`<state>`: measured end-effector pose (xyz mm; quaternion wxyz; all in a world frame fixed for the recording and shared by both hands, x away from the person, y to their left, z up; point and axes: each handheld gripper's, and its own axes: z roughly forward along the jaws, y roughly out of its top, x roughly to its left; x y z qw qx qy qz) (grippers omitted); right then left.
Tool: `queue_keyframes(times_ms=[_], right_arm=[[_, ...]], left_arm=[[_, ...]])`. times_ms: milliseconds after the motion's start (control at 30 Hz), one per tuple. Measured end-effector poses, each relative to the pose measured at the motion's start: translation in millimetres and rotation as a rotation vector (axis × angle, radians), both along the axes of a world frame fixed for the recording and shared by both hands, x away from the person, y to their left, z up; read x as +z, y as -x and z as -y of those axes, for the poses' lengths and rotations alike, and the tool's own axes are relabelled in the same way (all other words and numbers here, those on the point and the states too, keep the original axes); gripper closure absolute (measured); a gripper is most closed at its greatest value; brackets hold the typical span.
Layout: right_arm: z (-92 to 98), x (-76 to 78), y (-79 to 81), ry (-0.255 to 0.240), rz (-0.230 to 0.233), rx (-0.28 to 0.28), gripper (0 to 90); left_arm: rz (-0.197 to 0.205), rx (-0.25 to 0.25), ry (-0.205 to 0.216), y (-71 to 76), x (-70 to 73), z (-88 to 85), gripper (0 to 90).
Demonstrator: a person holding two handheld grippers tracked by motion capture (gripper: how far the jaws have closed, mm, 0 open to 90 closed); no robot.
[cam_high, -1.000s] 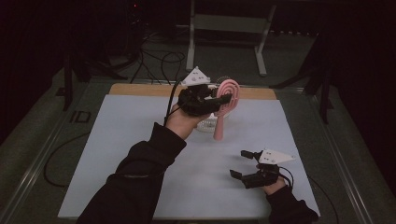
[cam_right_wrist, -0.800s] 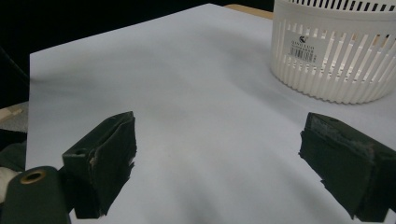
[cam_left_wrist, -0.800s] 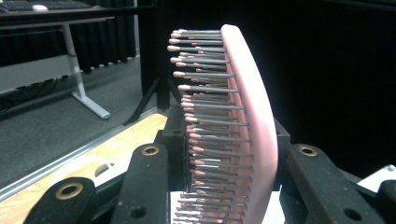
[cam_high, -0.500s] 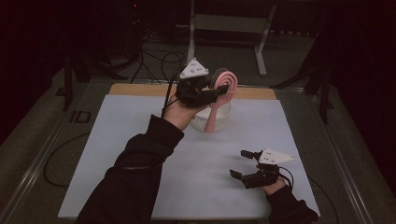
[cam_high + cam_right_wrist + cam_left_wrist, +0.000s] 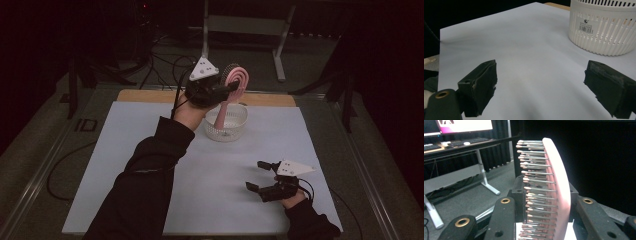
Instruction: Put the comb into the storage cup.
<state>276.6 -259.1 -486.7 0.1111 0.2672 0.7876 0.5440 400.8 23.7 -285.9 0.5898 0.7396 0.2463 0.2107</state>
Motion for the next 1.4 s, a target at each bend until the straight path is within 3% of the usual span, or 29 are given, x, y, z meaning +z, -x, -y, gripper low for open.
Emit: queue_keyframes(times_ms=[300,367,467,500,567,767,1000,1400], right_arm=[[0.0,0.3,0.0,-0.001,0.004,0.001,10.7],[-0.1,0.6,0.2,-0.005,0.005,0.001,10.7],[-0.5,0.6,0.4,-0.002,0.004,0.003,10.7],[-0.5,0.6,0.4,-0.002,0.004,0.003,10.7],[-1.0,0.6,0.5,-0.004,0.004,0.005,10.7],[-0.5,0.6,0.5,-0.004,0.002,0.005,10.7],[-0.5,0.2,0.1,-0.007,0.004,0.01,10.8],[-1.3,-0.1,0.4,-0.004,0.001,0.012,10.8]], left_arm=[[0.045,0.003,-0.015,-11.3,-9.1,2.8,66.6],[0.061,0.009,-0.028,-13.6,-12.1,3.6,66.6],[0.119,0.005,-0.036,-17.2,-18.1,4.7,66.5],[0.119,0.005,-0.036,-17.2,-18.1,4.7,66.5],[0.155,-0.02,-0.064,-20.1,-23.4,7.3,66.5],[0.19,-0.019,-0.143,-25.7,-37.0,14.8,66.5],[0.217,-0.02,-0.107,-32.5,-50.2,15.7,66.5],[0.234,-0.012,-0.14,-40.1,-77.0,20.7,66.5]])
